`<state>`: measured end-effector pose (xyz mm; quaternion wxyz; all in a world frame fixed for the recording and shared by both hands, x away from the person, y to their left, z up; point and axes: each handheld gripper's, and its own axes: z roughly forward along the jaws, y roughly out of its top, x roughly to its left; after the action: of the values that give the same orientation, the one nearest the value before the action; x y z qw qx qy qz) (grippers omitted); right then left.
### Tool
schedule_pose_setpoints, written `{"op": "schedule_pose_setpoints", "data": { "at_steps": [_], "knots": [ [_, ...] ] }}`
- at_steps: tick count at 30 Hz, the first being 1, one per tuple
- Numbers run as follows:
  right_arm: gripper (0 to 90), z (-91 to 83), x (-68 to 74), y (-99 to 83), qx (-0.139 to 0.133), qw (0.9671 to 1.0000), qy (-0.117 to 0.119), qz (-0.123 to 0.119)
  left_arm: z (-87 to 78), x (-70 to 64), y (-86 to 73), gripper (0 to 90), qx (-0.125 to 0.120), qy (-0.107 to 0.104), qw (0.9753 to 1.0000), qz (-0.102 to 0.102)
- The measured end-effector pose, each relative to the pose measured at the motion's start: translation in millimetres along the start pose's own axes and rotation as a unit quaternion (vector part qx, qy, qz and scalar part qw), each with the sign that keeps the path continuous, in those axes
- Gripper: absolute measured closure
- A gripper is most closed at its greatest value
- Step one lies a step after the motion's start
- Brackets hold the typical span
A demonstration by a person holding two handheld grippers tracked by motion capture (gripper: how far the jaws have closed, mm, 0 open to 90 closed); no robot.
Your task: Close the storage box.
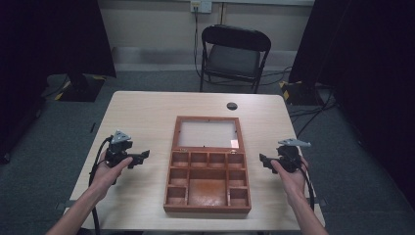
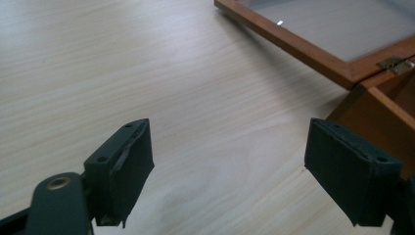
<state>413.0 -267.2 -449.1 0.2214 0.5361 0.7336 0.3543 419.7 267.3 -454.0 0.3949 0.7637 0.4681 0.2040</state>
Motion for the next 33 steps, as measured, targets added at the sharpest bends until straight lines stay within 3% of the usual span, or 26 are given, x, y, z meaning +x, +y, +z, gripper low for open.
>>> {"op": "schedule_pose_setpoints", "data": {
  "at_steps": [4, 7, 11, 14, 15, 18, 20, 21, 24, 26, 28, 29, 33],
  "knots": [
    [16.7, 2.9, 3.8, 9.2, -0.004, 1.0, 0.003, -0.007, 5.0, -2.1, 9.7, 18.8, 0.006, -0.01, 0.9999, 0.004],
    [18.2, 7.6, 8.5, 28.8, 0.001, 0.9995, 0.022, -0.022, 14.7, -2.2, 23.9, 18.5, 0.008, -0.02, 0.9998, -0.002],
    [18.3, 12.5, 8.6, 44.6, -0.001, 0.9993, 0.027, -0.025, 24.5, -2.9, 36.5, 18.7, 0.008, -0.014, 0.9999, 0.0],
    [18.3, 17.6, 13.2, 66.2, -0.018, 0.9985, 0.045, -0.025, 37.7, -6.8, 56.6, 18.9, 0.001, -0.009, 0.9999, 0.013],
    [18.3, 17.6, 13.2, 66.2, -0.018, 0.9985, 0.045, -0.025, 37.7, -6.8, 56.6, 18.5, 0.001, -0.009, 0.9999, 0.013],
    [18.0, 24.8, 21.0, 80.6, -0.037, 0.9968, 0.064, -0.031, 48.9, -9.9, 69.7, 18.8, -0.008, -0.03, 0.9995, 0.005],
    [17.7, 31.7, 24.5, 80.2, -0.039, 0.9957, 0.077, -0.032, 53.5, -12.4, 67.3, 18.4, -0.008, -0.043, 0.999, -0.006],
    [17.2, 35.5, 26.4, 78.5, -0.035, 0.9955, 0.082, -0.032, 53.5, -12.4, 67.3, 18.4, -0.008, -0.043, 0.999, -0.006],
    [17.6, 46.9, 30.1, 72.0, -0.014, 0.9953, 0.086, -0.042, 65.0, -19.9, 57.0, 19.3, 0.024, -0.046, 0.9987, 0.003],
    [20.8, 51.5, 29.6, 68.4, -0.016, 0.9952, 0.09, -0.035, 68.6, -23.5, 53.9, 19.2, 0.026, -0.056, 0.9981, 0.0],
    [22.0, 53.6, 29.1, 66.6, -0.013, 0.9952, 0.093, -0.029, 71.0, -26.1, 53.0, 19.1, 0.032, -0.054, 0.998, 0.004],
    [21.3, 56.3, 28.8, 65.0, -0.005, 0.9954, 0.093, -0.025, 73.0, -28.6, 52.1, 19.0, 0.037, -0.048, 0.9981, 0.011],
    [22.1, 69.4, 31.2, 57.4, 0.027, 0.9944, 0.101, -0.019, 82.8, -35.8, 53.2, 19.1, 0.043, -0.057, 0.9974, 0.009]
  ]
}}
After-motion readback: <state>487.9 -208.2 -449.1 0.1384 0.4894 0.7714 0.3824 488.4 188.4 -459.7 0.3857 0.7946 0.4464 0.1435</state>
